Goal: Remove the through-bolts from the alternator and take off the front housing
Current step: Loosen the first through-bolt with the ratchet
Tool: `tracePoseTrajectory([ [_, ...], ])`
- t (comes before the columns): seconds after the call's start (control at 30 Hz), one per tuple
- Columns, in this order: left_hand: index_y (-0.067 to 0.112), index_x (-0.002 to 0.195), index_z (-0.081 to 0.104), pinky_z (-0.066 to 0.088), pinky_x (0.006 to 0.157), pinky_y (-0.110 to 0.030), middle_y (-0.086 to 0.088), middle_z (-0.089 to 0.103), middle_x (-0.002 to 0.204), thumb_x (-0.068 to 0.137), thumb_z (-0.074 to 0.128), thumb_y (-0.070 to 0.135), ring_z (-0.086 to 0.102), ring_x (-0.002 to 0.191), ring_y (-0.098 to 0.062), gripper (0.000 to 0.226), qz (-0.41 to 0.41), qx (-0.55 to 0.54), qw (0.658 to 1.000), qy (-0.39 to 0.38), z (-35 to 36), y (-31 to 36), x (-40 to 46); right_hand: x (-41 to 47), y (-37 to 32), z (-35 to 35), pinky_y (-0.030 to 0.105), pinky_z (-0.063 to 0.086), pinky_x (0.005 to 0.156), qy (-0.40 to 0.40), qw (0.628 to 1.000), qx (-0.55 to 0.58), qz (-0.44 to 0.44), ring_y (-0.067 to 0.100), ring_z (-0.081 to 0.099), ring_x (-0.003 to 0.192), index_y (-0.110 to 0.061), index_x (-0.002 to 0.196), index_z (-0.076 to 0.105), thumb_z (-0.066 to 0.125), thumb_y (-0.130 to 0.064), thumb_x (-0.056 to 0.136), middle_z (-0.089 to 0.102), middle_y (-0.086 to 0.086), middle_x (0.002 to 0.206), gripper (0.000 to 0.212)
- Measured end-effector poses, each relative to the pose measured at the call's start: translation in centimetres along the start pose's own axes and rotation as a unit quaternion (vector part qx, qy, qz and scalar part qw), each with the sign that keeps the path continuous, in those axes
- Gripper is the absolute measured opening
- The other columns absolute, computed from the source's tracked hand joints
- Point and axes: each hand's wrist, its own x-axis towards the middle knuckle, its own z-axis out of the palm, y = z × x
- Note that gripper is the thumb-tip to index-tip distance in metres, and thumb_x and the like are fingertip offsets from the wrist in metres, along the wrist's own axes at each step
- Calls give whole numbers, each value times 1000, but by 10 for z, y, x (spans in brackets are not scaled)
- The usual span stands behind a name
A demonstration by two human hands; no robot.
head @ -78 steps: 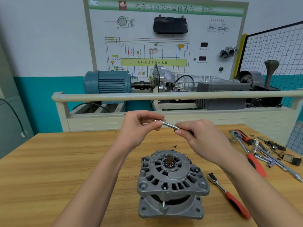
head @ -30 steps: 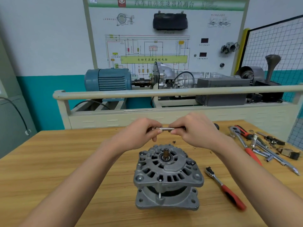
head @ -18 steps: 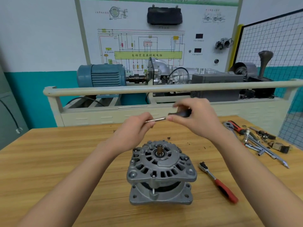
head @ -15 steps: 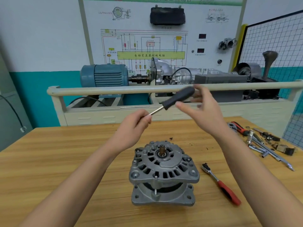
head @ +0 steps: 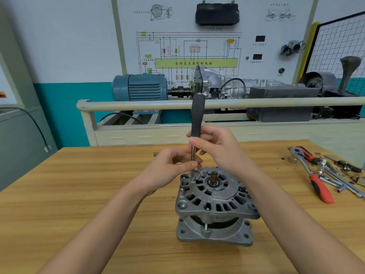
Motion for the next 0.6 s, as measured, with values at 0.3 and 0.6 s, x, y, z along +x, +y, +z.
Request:
tracePoseTrajectory([
  [0.3, -1, 91, 70, 59, 69, -29, -15, 73, 76, 74, 75, -3, 71, 67, -22, 18, 39, -66, 988, 136, 15, 13, 12, -4, -3, -10, 24, 46, 65, 86, 995, -59, -2, 6, 53, 67, -22, 79, 72, 73, -17, 83, 67, 10, 74, 7],
  [0.6, 1, 96, 61, 59, 72, -30, -7, 74, 75, 85, 58, -13, 72, 73, -21, 19, 34, -114, 990, 69, 27, 27, 14, -11, -11, -22, 26, 47, 63, 71, 996, -58, 17, 13, 53, 66, -22, 83, 72, 72, -17, 84, 67, 28, 87, 5],
])
